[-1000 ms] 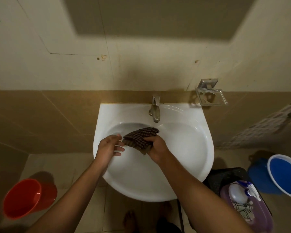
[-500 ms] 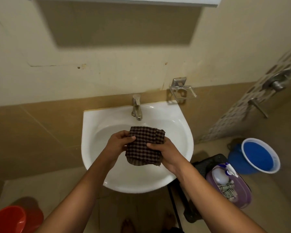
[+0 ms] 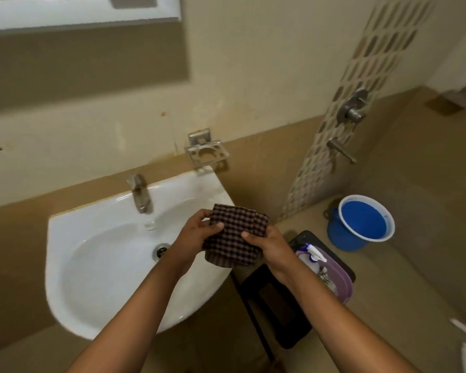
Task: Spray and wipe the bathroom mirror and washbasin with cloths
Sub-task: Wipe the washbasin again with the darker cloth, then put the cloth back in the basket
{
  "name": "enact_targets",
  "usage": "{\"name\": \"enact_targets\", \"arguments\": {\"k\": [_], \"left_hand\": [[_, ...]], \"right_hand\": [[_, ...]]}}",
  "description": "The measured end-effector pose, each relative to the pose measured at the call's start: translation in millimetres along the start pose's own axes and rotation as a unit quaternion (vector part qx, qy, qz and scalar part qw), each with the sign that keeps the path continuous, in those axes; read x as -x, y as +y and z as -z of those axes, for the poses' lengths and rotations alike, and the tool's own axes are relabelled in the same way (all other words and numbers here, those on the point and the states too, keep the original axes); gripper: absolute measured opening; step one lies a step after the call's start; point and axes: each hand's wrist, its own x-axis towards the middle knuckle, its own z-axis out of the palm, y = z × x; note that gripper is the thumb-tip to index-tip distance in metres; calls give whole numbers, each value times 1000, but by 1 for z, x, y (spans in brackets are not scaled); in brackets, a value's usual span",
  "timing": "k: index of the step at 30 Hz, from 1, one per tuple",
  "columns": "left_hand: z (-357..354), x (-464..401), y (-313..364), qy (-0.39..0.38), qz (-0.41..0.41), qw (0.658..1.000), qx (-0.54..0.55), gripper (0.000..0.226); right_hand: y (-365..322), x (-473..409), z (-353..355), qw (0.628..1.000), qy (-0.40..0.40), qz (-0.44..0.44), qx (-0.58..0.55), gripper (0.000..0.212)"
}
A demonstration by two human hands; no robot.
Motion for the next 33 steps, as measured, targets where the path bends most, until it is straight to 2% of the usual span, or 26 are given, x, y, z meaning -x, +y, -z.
{"name": "enact_targets", "arguments": {"k": [4,9,16,24,27,29,31,33], "left_hand": [[-64,-24,5,-46,12,999,-22,35],[-147,-52,9,-77,22,997,19,41],[-245,-82,5,-174,75,982,3,43],[-303,-128,-12,-266,53,960,-74,30],[-311,-147,-19,-301,52,950,-70,29],[-314,-155,-19,-327,71,941,-45,29],[-315,-164,-17,-340,107,934,-18,27],[-312,-176,-16,-357,161,920,29,14]], "right_hand": [[-9,3,69,999,33,5,-17,36],[-18,13,153,998,56,16,-35,59],[-20,41,239,985,152,37,-73,46],[-10,64,283,960,258,63,-88,46],[-9,68,286,949,289,71,-107,40],[-11,66,285,940,314,67,-114,33],[-12,59,286,934,338,80,-84,34],[-14,53,285,932,340,114,-46,39]]}}
